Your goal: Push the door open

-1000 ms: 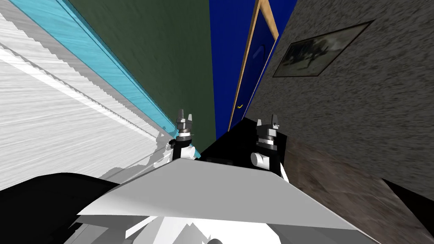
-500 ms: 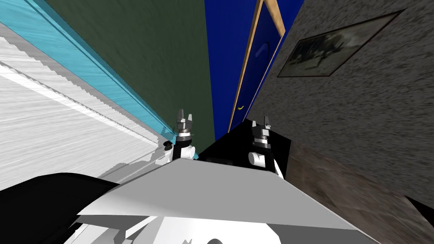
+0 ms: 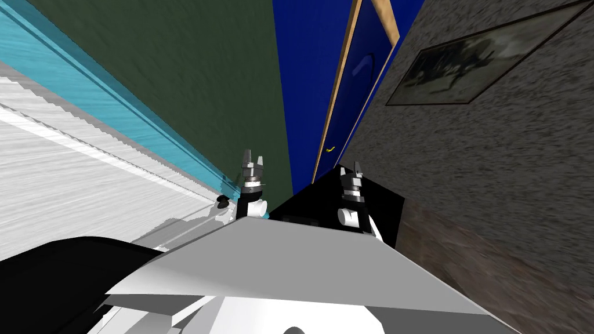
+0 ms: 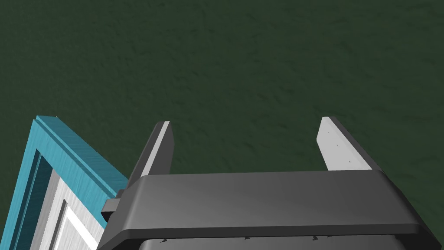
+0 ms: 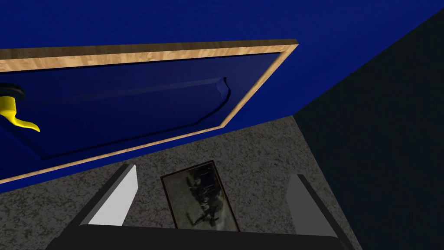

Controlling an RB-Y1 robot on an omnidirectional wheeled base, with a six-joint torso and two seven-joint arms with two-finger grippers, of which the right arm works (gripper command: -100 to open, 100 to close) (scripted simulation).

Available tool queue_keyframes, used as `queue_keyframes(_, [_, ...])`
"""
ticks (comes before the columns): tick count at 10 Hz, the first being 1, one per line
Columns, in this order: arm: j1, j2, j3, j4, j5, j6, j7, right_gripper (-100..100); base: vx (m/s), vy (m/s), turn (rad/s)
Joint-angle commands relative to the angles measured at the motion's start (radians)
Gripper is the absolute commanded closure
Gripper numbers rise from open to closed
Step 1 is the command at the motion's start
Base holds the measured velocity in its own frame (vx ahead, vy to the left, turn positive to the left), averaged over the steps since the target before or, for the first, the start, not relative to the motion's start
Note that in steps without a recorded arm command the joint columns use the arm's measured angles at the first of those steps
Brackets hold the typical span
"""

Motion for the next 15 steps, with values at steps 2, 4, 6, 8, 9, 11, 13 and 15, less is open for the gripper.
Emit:
queue_keyframes(2, [-0.025,-0.018,0.014,0.055,-0.005,-0.011,-0.005,-100,0.120,-0.129,0.089])
queue_keyframes(4, [-0.039,-0.029,0.026,0.089,-0.008,-0.018,-0.007,-100,0.080,-0.091,0.075])
queue_keyframes(6, [-0.059,-0.046,0.043,0.141,-0.013,-0.029,-0.010,-100,0.088,-0.124,0.101])
queue_keyframes(8, [-0.074,-0.057,0.054,0.177,-0.016,-0.037,-0.012,-100,0.110,-0.126,0.099])
queue_keyframes(9, [-0.081,-0.063,0.060,0.195,-0.017,-0.041,-0.013,-100,0.079,-0.104,0.075])
queue_keyframes(11, [-0.095,-0.074,0.072,0.231,-0.020,-0.048,-0.016,-100,0.070,-0.111,0.079])
queue_keyframes(13, [-0.110,-0.086,0.084,0.268,-0.024,-0.056,-0.018,-100,0.084,-0.109,0.084])
queue_keyframes(15, [-0.132,-0.102,0.102,0.324,-0.028,-0.068,-0.022,-100,0.103,-0.136,0.134])
